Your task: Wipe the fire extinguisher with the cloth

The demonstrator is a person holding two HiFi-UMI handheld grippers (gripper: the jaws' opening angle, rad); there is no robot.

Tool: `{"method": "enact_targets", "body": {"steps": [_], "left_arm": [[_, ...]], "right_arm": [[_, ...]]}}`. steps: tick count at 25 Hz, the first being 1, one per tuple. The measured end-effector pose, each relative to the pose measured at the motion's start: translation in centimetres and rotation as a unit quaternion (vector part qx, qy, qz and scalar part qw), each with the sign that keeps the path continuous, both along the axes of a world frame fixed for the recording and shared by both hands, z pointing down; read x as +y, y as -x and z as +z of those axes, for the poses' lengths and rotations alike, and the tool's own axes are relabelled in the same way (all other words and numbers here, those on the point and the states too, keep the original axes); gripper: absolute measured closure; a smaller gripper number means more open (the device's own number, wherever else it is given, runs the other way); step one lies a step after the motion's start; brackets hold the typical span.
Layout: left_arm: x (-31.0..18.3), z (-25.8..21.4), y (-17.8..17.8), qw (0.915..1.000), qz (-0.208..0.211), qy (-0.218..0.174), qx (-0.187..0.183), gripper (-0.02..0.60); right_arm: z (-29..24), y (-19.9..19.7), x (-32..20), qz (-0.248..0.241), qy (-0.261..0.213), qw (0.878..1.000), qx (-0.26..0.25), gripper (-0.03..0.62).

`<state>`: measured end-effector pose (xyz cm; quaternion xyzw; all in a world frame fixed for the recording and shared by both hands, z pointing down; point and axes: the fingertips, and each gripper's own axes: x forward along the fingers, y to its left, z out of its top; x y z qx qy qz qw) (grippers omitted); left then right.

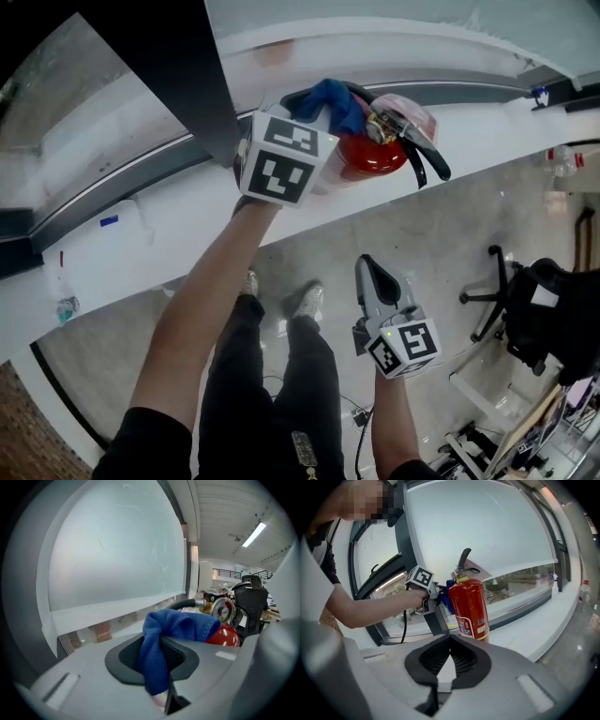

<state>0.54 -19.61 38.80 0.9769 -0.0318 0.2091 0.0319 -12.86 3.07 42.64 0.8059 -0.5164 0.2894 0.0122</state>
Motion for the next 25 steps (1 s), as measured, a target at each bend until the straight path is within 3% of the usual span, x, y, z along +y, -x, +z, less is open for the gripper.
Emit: {"method": "enact_targets", "body": {"steps": [7,13,25], "left_arm": [[2.2,3.1,3.0,0.9993,0.024,0.027,-0.008,0.520],[4.5,4.4,4.7,0.9987,0.012,0.046,-0.019,0.520],[8.9,5.0,7.4,0.9942,-0.076,0.058,-0.049,0.517]], "right_arm": [[0.5,0.1,-0.4,0.028,0.007,1.000,0.006,0.591],[1.2,-1.7,0.3,0.039,0.000,0.999,0.008,0.591],[1.2,-5.3,2.4,-0.033,-0.001,0.999,0.013,0.591]]}}
